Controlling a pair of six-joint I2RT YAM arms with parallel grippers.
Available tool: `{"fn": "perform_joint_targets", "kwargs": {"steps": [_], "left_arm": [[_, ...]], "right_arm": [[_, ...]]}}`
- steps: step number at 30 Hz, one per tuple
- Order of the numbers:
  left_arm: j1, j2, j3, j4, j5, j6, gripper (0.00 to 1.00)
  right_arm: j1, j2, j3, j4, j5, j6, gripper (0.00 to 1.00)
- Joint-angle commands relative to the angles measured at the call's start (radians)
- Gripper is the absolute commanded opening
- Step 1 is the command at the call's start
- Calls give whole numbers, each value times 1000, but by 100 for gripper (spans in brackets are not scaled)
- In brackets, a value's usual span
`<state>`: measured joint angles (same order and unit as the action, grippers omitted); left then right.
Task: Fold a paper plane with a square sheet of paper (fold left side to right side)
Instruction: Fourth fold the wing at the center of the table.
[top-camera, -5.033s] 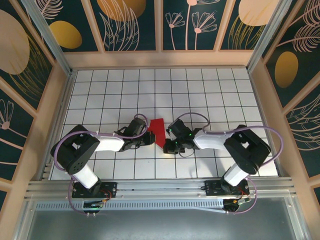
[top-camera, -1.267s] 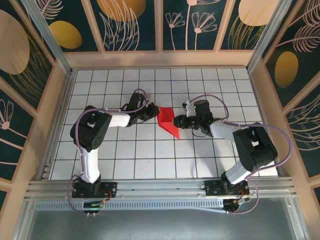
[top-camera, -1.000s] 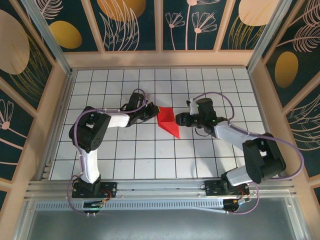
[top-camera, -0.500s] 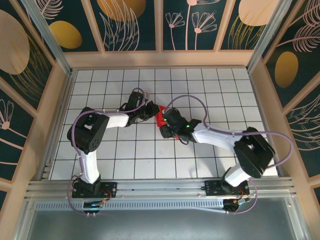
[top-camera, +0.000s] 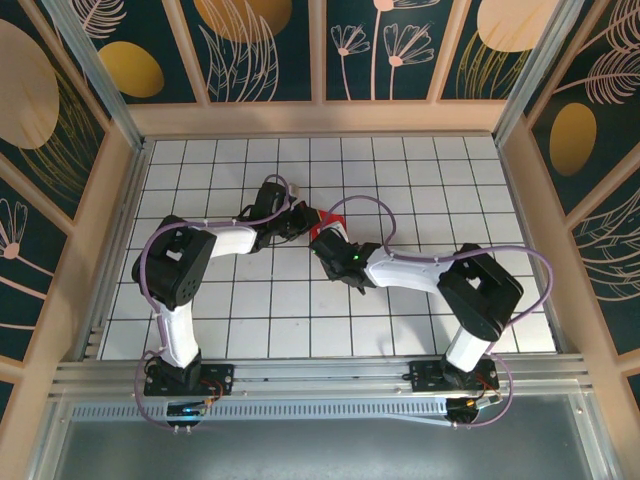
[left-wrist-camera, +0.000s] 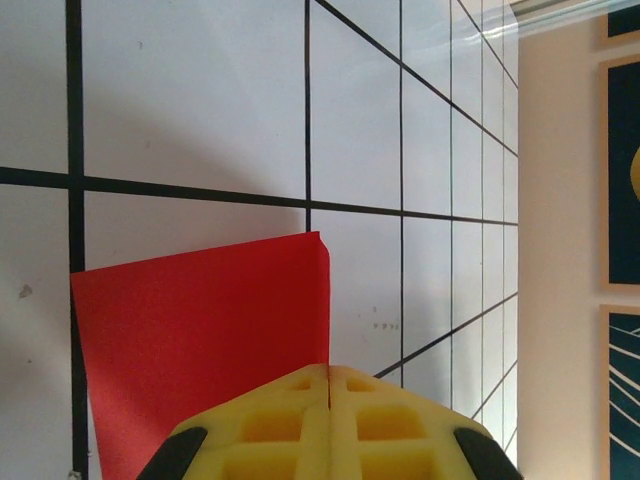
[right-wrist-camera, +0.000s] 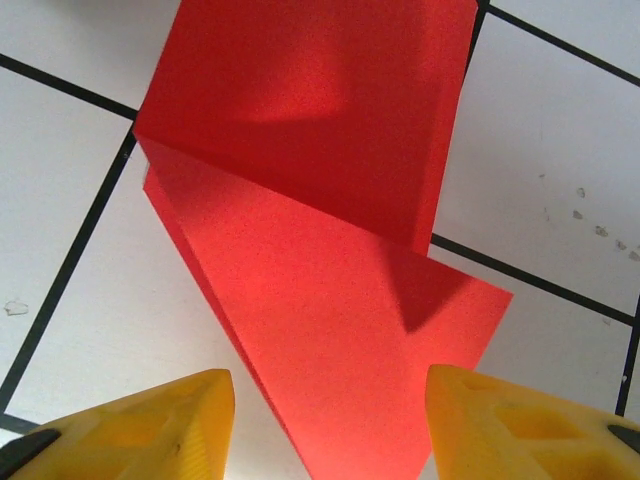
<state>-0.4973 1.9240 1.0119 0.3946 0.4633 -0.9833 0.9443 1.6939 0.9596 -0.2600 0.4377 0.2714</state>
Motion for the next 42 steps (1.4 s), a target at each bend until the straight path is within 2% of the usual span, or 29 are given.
{"fn": "perform_joint_targets", "kwargs": {"steps": [1,10,15,22,32,33,38,42], "left_arm": [[2,-36,2,-10,18,-17,0],[2,-36,12,-15,27,-17,0],[2,-36,14,-15,26,-17,0],[2,-22,18,-18,25,-14,0],[3,-32,16,-31,18,1,0],[3,-41,16,-42,8,12,1],[27,-102,-12,-74,-30,48,31],[81,-176,-82,-77,-33,59,37]], "right_arm": [[4,30,11,24,53,19,53],[4,52,14,38,64,14,52],[4,60,11,41,69,17,46],[5,60,8,44,70,19,34],[4,64,1,39,72,14,5],[2,62,1,39,69,12,1],[-11,54,-9,39,27,0,0],[-32,19,-30,64,-44,-10,0]]}}
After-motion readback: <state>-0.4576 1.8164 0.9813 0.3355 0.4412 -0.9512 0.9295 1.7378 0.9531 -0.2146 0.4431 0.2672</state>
